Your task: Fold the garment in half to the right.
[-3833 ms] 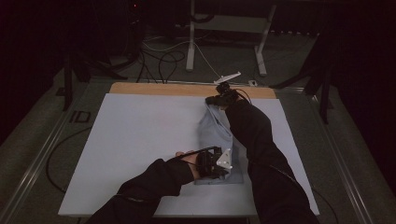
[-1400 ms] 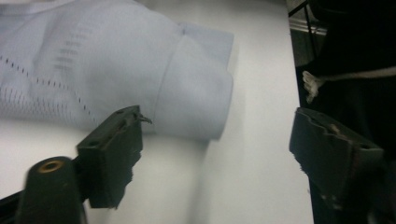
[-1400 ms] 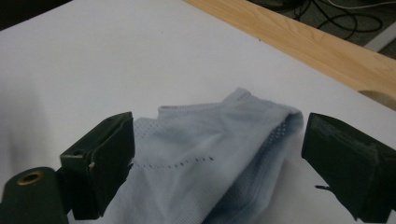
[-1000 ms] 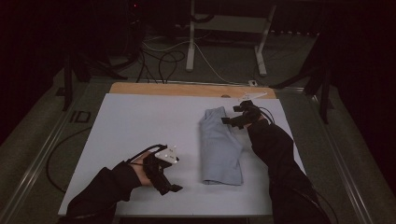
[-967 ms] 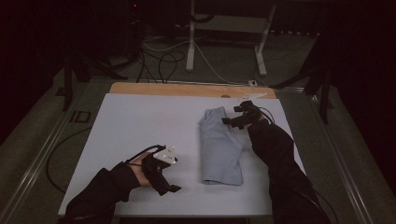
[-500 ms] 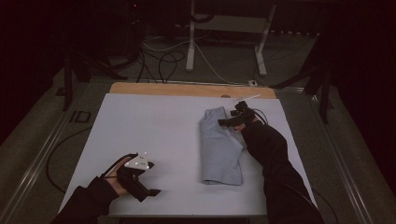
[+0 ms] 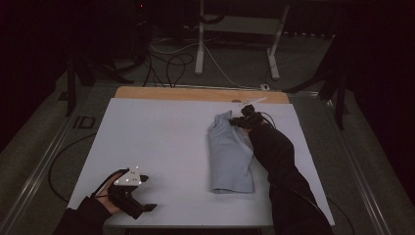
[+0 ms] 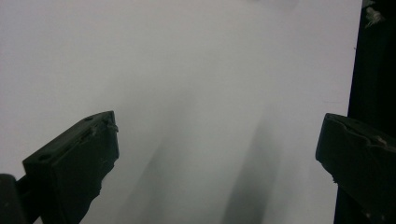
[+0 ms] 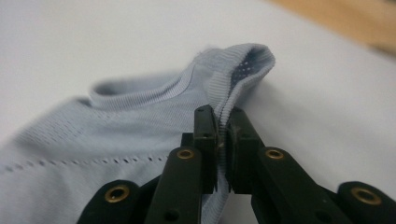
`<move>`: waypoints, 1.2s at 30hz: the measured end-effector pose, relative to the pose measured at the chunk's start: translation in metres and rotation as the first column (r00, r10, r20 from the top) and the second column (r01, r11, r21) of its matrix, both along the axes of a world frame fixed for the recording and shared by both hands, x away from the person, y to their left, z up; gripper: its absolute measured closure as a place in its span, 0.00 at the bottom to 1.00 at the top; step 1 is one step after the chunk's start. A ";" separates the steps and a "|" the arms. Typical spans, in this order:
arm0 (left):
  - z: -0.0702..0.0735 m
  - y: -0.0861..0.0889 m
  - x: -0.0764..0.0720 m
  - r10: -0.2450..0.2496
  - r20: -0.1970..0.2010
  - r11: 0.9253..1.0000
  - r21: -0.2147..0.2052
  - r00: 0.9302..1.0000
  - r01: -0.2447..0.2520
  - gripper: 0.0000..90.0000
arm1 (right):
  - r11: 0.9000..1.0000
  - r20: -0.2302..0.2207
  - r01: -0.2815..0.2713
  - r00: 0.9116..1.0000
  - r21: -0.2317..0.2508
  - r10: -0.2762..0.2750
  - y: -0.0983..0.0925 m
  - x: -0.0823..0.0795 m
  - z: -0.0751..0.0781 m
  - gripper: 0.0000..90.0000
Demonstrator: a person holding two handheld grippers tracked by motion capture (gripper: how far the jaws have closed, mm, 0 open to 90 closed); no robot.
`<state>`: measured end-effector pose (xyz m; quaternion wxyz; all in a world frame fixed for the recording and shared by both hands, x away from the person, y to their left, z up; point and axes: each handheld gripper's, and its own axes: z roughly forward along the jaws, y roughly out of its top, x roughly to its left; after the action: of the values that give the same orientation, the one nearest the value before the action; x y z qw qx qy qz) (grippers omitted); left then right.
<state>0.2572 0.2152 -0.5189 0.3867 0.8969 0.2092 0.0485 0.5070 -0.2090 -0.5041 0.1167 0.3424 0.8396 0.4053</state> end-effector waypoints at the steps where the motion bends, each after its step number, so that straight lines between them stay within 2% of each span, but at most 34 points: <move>1: 0.000 0.000 0.000 0.000 0.000 1.000 0.000 1.000 0.000 0.00 | 1.000 0.009 -0.003 1.000 0.016 0.003 0.002 0.001 0.003 0.95; 3: 0.000 0.000 0.000 0.002 0.001 1.000 -0.007 1.000 -0.002 0.00 | 0.998 0.015 -0.011 1.000 0.055 0.010 0.005 0.004 0.007 0.95; 5: 0.000 0.000 0.001 -0.003 0.002 1.000 -0.007 1.000 0.004 0.00 | 0.999 0.006 -0.011 1.000 0.048 0.010 0.010 0.008 0.007 0.95; 9: -0.001 0.002 0.001 -0.003 0.006 1.000 -0.015 1.000 0.003 0.00 | 1.000 -0.018 -0.011 1.000 0.028 0.012 0.014 0.014 -0.001 0.95; 12: -0.001 0.002 0.001 -0.004 0.003 1.000 -0.014 1.000 0.004 0.00 | 0.999 -0.033 0.007 0.999 -0.042 -0.009 0.017 0.017 -0.009 0.94; 14: -0.001 0.002 0.001 0.000 0.003 1.000 -0.014 1.000 0.000 0.00 | 0.998 -0.052 0.029 0.998 -0.055 -0.032 0.017 0.019 -0.014 0.94; 16: -0.001 0.002 0.001 -0.004 0.006 1.000 -0.012 1.000 0.004 0.00 | 0.997 -0.063 0.028 0.997 -0.076 -0.032 0.017 0.020 -0.018 0.93; 23: 0.000 0.002 0.001 -0.001 0.008 1.000 -0.017 1.000 0.001 0.00 | 0.997 -0.074 0.044 0.996 -0.063 -0.048 0.017 0.020 -0.020 0.90; 25: 0.000 0.003 0.001 -0.005 0.009 1.000 -0.017 1.000 0.005 0.00 | 0.996 -0.074 0.050 0.996 -0.068 -0.055 0.017 0.021 -0.020 0.83; 28: 0.001 0.003 0.001 -0.007 0.010 1.000 -0.016 1.000 0.007 0.00 | 0.994 -0.074 0.061 0.995 -0.089 -0.068 0.018 0.019 -0.018 0.65; 32: 0.002 0.004 0.000 -0.007 0.012 1.000 -0.021 1.000 0.007 0.00 | 0.995 -0.076 0.059 0.995 -0.086 -0.065 0.013 0.016 -0.011 0.42; 34: 0.002 0.004 0.000 -0.001 0.012 1.000 -0.023 1.000 0.002 0.00 | 0.997 -0.074 0.041 0.996 -0.072 -0.046 0.010 0.011 -0.006 0.34; 36: 0.003 0.004 0.000 -0.004 0.013 1.000 -0.021 1.000 0.004 0.00 | 0.999 -0.082 0.032 0.996 -0.037 -0.035 0.007 0.006 0.000 0.27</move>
<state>0.2572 0.2193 -0.5164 0.3977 0.8928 0.2054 0.0515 0.5134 -0.2017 -0.5038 0.0946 0.3709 0.8450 0.3734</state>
